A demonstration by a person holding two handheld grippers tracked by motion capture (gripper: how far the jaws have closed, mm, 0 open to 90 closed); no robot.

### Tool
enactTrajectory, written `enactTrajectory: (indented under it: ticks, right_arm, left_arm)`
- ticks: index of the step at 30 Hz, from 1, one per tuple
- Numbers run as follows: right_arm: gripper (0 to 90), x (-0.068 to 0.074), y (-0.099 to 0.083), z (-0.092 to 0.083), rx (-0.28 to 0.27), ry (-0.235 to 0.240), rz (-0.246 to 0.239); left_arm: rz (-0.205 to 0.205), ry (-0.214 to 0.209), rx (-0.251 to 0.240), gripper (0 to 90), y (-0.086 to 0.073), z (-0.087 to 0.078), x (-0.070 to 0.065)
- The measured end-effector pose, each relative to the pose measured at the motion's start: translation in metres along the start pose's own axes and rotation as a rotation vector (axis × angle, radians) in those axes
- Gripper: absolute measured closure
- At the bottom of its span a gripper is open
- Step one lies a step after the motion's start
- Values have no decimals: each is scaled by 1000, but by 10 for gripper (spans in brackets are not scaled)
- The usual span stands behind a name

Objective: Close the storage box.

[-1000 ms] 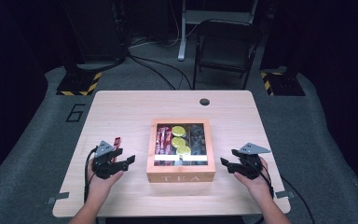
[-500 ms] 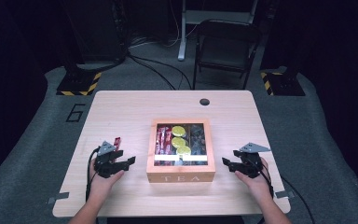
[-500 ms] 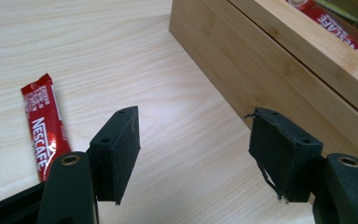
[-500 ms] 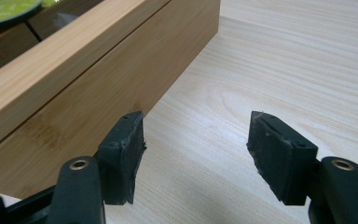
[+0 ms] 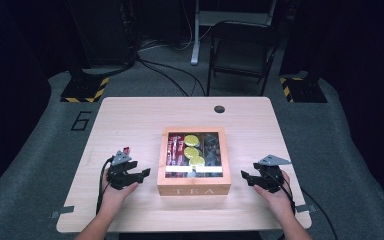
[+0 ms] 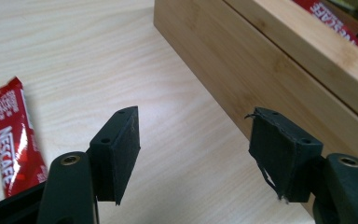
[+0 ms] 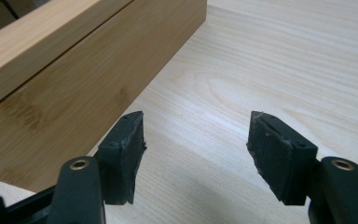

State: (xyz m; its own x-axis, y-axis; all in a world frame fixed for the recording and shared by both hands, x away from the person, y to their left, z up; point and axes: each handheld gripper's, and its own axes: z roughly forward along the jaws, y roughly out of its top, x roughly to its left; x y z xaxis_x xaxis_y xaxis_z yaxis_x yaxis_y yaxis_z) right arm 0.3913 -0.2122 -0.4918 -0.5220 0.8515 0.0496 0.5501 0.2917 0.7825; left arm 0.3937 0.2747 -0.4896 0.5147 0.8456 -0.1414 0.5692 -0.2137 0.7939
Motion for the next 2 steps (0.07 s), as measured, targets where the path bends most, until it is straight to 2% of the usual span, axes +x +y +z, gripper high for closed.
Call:
enactTrajectory:
  ticks: [2]
  right_arm:
    - [359, 1, 0, -4, -17, -4, -22]
  left_arm:
    - [-9, 25, -39, 334, 4, -6, 3]
